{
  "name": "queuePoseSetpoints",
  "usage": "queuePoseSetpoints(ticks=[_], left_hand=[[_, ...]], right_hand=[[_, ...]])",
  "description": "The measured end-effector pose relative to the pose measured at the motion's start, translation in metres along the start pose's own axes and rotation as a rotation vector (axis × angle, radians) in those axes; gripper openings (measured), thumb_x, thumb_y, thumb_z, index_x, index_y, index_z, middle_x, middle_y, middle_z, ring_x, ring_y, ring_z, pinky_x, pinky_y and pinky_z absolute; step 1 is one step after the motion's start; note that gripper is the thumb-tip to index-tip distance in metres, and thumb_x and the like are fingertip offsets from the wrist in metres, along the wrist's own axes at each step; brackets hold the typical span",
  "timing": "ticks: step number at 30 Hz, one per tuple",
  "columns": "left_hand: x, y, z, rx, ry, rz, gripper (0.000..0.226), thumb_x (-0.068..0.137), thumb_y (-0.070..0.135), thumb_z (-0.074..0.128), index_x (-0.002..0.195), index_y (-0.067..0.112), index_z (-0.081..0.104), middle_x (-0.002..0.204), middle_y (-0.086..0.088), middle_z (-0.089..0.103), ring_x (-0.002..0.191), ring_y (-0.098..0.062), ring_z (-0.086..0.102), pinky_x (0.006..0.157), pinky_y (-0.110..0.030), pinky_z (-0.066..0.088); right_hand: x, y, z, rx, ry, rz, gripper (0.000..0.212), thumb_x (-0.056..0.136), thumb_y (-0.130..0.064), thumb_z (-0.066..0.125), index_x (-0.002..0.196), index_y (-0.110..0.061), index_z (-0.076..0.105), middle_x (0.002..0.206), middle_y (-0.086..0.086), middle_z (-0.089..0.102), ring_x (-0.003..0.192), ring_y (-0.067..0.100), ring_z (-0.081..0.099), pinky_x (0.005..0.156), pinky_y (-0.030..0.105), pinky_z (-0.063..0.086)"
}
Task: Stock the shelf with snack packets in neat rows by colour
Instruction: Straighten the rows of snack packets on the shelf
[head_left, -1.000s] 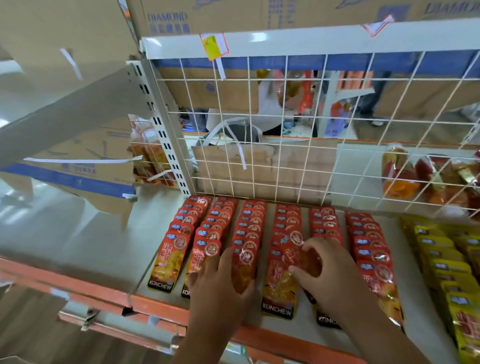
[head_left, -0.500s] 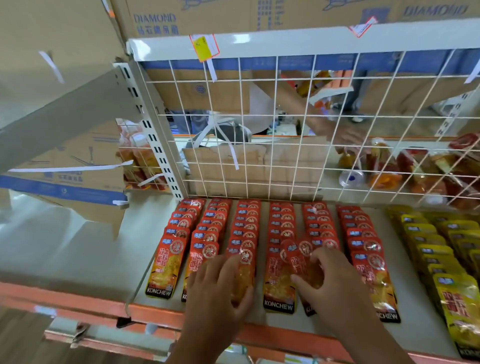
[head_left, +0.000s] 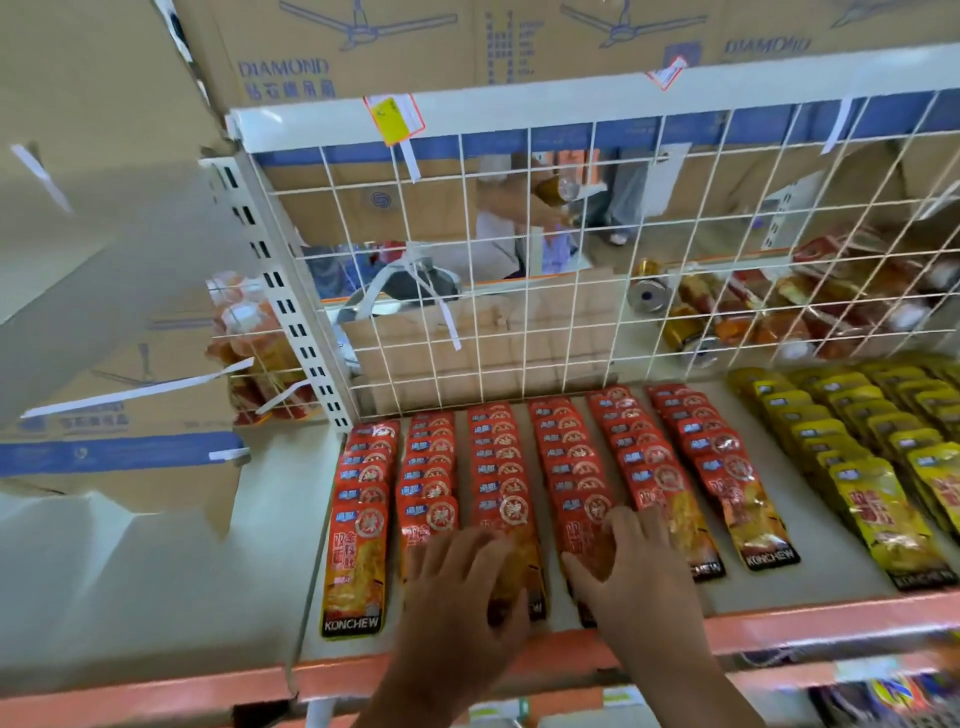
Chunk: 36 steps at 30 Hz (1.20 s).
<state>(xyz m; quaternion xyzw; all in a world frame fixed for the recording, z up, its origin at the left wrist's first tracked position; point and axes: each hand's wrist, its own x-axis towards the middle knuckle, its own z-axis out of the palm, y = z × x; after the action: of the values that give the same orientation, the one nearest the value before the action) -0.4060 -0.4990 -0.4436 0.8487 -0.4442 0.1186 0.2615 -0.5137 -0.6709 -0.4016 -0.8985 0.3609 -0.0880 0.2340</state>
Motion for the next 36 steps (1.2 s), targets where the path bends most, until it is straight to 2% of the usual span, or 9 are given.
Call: queuePoseSetpoints(ticks=[6, 11, 17, 22, 26, 31, 34, 36], left_hand=[[0.001, -0.004, 0.001, -0.027, 0.018, 0.052, 0.042, 0.08, 0.045, 0.072, 0.117, 0.024, 0.068, 0.12, 0.008, 0.061, 0.112, -0.018, 0.054, 0.099, -0.032, 0.036], [0.001, -0.005, 0.0, -0.047, 0.035, 0.06, 0.041, 0.08, 0.046, 0.07, 0.116, 0.024, 0.069, 0.12, 0.008, 0.061, 0.112, -0.016, 0.053, 0.097, -0.034, 0.039], [0.0, -0.004, 0.003, -0.045, 0.035, 0.039, 0.042, 0.08, 0.047, 0.071, 0.116, 0.026, 0.066, 0.12, 0.01, 0.06, 0.114, -0.015, 0.051, 0.098, -0.034, 0.038], [0.001, -0.002, 0.002, -0.023, 0.02, -0.01, 0.046, 0.08, 0.05, 0.069, 0.119, 0.026, 0.066, 0.12, 0.01, 0.06, 0.115, -0.015, 0.051, 0.098, -0.035, 0.038], [0.006, 0.007, -0.008, -0.038, 0.049, -0.083, 0.046, 0.08, 0.051, 0.066, 0.121, 0.031, 0.06, 0.124, 0.014, 0.055, 0.117, -0.014, 0.05, 0.096, -0.037, 0.038], [0.034, 0.025, -0.046, 0.016, 0.129, -0.115, 0.044, 0.087, 0.052, 0.061, 0.127, 0.033, 0.057, 0.127, 0.012, 0.054, 0.121, -0.012, 0.046, 0.098, -0.047, 0.046], [0.066, 0.04, -0.087, 0.06, 0.215, -0.143, 0.047, 0.088, 0.053, 0.059, 0.131, 0.034, 0.055, 0.131, 0.008, 0.058, 0.125, -0.016, 0.049, 0.106, -0.047, 0.041], [0.087, 0.052, -0.123, 0.086, 0.318, -0.124, 0.046, 0.087, 0.046, 0.059, 0.13, 0.031, 0.058, 0.129, 0.006, 0.061, 0.123, -0.016, 0.049, 0.106, -0.045, 0.041]], right_hand=[[-0.004, -0.005, 0.007, -0.054, 0.055, 0.035, 0.059, 0.084, -0.067, 0.06, 0.125, -0.027, 0.045, 0.119, -0.005, 0.044, 0.107, 0.019, 0.053, 0.091, 0.033, 0.05], [-0.005, -0.007, 0.007, -0.065, 0.028, 0.054, 0.061, 0.086, -0.068, 0.057, 0.129, -0.03, 0.041, 0.125, -0.005, 0.042, 0.114, 0.018, 0.051, 0.095, 0.033, 0.05], [-0.006, 0.0, 0.002, 0.011, 0.026, 0.033, 0.055, 0.085, -0.067, 0.058, 0.124, -0.03, 0.046, 0.117, -0.007, 0.045, 0.105, 0.016, 0.053, 0.086, 0.032, 0.05], [-0.001, 0.005, -0.016, 0.099, 0.063, -0.014, 0.036, 0.089, -0.057, 0.059, 0.107, -0.028, 0.049, 0.104, -0.006, 0.05, 0.092, 0.015, 0.053, 0.077, 0.034, 0.049], [0.009, 0.005, -0.038, 0.174, 0.123, -0.101, 0.025, 0.088, -0.045, 0.067, 0.099, -0.028, 0.052, 0.096, -0.007, 0.054, 0.088, 0.016, 0.054, 0.075, 0.036, 0.047], [0.029, -0.016, -0.073, 0.236, 0.115, -0.265, 0.026, 0.09, -0.035, 0.07, 0.11, -0.029, 0.055, 0.099, -0.014, 0.049, 0.094, 0.009, 0.05, 0.083, 0.026, 0.04], [0.045, -0.04, -0.099, 0.262, 0.145, -0.381, 0.025, 0.09, -0.034, 0.069, 0.112, -0.027, 0.06, 0.098, -0.015, 0.051, 0.095, 0.01, 0.053, 0.084, 0.033, 0.046], [0.056, -0.061, -0.121, 0.304, 0.177, -0.45, 0.024, 0.089, -0.034, 0.068, 0.111, -0.028, 0.06, 0.1, -0.013, 0.054, 0.094, 0.011, 0.055, 0.082, 0.034, 0.047]])
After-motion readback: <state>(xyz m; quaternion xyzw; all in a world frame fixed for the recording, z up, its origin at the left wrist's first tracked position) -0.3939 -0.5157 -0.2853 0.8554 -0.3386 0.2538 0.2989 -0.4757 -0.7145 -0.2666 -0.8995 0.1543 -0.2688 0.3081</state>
